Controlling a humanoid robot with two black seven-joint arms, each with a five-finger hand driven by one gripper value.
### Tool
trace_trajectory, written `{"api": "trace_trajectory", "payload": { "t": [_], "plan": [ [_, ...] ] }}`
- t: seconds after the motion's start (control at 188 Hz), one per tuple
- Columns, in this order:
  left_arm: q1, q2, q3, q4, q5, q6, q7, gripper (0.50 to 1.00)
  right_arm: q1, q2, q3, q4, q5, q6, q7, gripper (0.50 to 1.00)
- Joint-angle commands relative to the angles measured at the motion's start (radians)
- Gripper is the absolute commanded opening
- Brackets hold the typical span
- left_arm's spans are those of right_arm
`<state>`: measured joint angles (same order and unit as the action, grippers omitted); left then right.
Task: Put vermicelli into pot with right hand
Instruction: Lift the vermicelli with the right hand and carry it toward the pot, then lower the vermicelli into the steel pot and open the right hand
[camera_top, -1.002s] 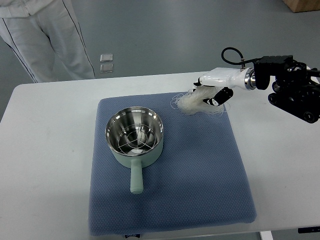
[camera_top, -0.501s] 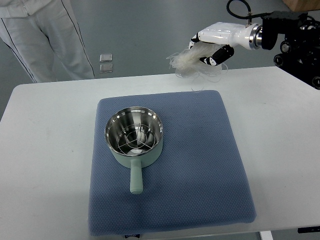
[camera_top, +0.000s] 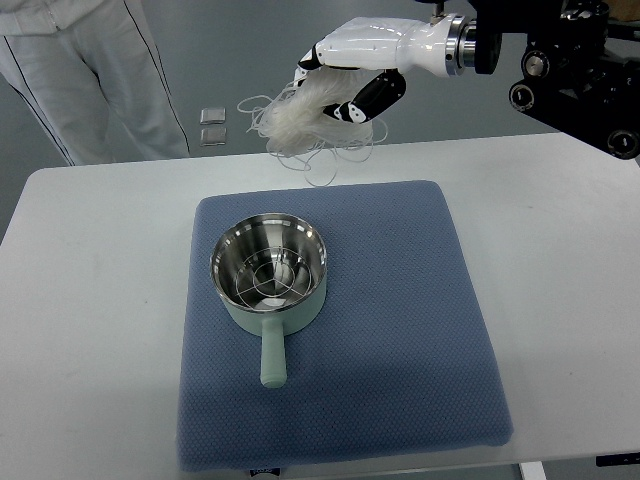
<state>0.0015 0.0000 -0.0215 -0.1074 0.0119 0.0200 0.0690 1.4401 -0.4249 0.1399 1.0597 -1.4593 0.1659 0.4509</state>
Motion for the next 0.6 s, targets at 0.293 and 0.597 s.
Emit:
{"api": "trace_trajectory", "payload": {
  "t": [0.293, 0.597],
  "plan": [
    [0.0, 0.0, 0.002, 0.0, 0.0, 0.0, 0.0, 1.0, -0.122, 0.133, 0.0, 0.028, -0.004, -0.008, -0.005, 0.5],
    [0.0, 0.0, 0.002, 0.0, 0.0, 0.0, 0.0, 1.0, -0.23, 0.184, -0.006, -0.014, -0.019, -0.011, -0.009, 0.5]
  ]
}}
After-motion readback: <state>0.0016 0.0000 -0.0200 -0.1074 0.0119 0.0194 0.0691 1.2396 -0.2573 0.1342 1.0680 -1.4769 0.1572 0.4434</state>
